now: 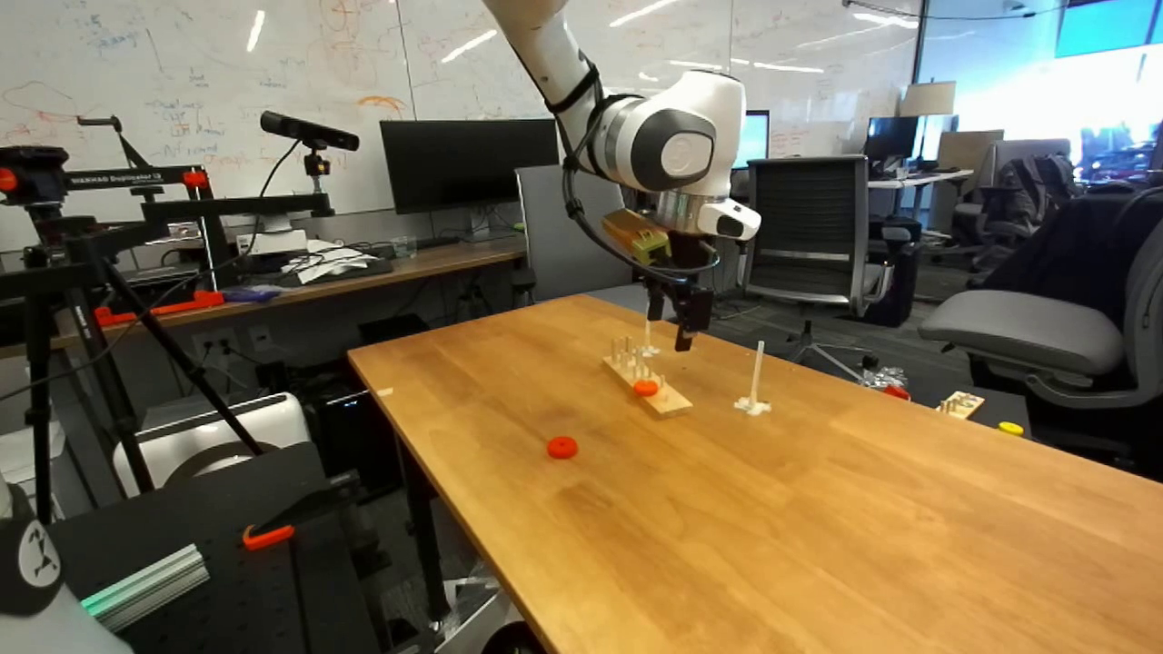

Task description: Put one orange ring on the wooden platform

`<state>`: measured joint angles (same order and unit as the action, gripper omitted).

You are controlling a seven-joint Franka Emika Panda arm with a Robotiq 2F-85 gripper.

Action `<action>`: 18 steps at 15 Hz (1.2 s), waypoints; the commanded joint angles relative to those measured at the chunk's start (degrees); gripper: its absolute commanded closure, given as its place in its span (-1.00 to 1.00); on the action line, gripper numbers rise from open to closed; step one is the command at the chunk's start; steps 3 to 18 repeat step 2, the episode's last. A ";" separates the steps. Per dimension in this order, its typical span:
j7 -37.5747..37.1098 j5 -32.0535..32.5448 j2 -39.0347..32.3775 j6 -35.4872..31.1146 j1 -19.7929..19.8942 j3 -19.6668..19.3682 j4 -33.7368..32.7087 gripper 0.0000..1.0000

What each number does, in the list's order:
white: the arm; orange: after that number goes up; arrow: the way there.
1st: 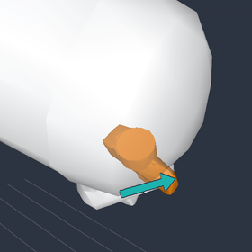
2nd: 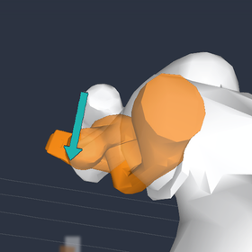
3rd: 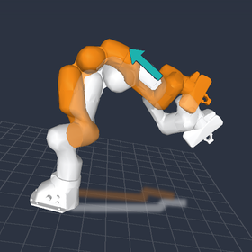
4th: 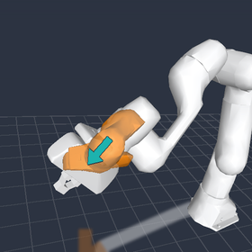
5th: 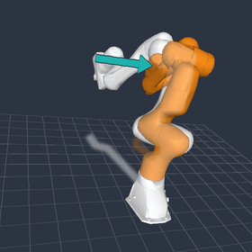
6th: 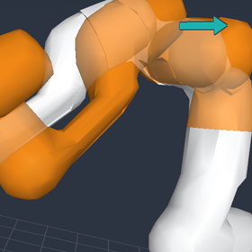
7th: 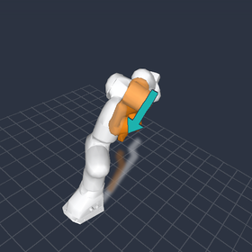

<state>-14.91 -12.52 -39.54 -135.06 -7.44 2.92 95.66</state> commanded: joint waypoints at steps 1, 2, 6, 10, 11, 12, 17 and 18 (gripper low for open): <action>-0.16 0.25 -0.21 0.07 0.21 0.24 -0.09 -1.00; -0.16 0.25 -0.30 0.07 0.21 0.24 -0.10 -1.00; -0.16 0.25 -0.30 0.07 0.21 0.24 -0.10 -1.00; -0.16 0.25 -0.30 0.07 0.21 0.24 -0.10 -1.00; -0.16 0.25 -0.30 0.07 0.21 0.24 -0.10 -1.00; -0.16 0.25 -0.30 0.07 0.21 0.24 -0.10 -1.00; -0.16 0.25 -0.30 0.07 0.21 0.24 -0.10 -1.00; -0.16 0.25 -0.30 0.07 0.21 0.24 -0.10 -1.00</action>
